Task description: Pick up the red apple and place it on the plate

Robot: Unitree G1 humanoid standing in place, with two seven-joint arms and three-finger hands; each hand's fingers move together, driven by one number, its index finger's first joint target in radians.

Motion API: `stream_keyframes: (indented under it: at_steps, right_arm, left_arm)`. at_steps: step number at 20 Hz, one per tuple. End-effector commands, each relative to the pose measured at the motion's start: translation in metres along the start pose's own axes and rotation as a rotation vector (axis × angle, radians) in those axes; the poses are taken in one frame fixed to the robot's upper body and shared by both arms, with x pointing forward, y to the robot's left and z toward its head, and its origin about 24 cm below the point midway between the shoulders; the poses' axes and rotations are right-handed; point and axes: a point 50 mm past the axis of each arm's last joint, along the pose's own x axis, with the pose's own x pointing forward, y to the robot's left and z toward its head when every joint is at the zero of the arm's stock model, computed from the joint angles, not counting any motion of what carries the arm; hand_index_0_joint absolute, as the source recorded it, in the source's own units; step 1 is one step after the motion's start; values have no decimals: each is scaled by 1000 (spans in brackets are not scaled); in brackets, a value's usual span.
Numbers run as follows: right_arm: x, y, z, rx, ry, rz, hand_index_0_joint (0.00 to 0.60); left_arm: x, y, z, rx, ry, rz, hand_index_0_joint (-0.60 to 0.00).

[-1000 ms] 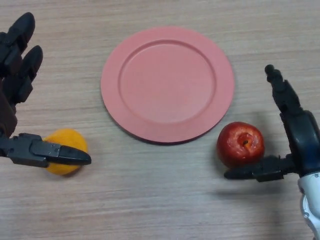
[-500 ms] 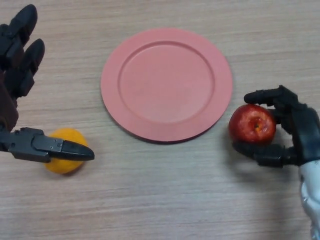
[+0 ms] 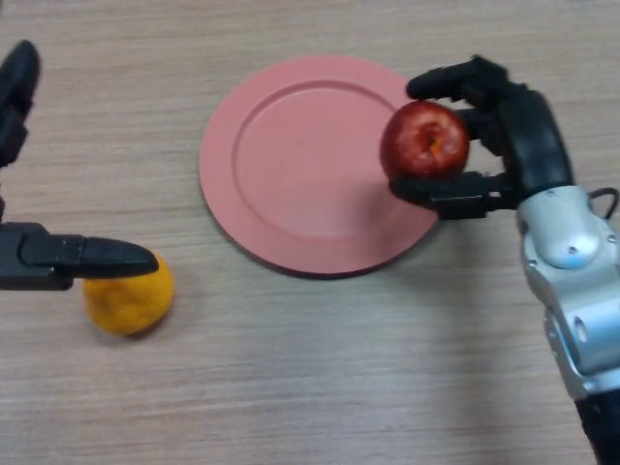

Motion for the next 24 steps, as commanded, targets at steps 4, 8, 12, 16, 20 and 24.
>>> stream_keyframes:
  at_steps: [4, 8, 12, 16, 20, 24]
  right_arm:
    - [20, 26, 45, 92, -184, 6, 598]
    - [11, 42, 39, 65, -91, 119, 100]
    - [6, 43, 43, 56, -74, 156, 0]
    - [-7, 11, 62, 167, -138, 94, 0]
    - [-26, -25, 75, 228, -196, 40, 0]
    - [-55, -51, 78, 291, -229, -8, 0]
  left_arm:
    - [-10, 12, 40, 76, -244, 50, 0]
    - [-10, 19, 46, 114, -264, 52, 0]
    - [-15, 24, 45, 137, -279, 77, 0]
    - [-12, 23, 45, 146, -260, 68, 0]
    - [-12, 20, 47, 158, -263, 51, 0]
    - [-10, 20, 43, 172, -247, 19, 0]
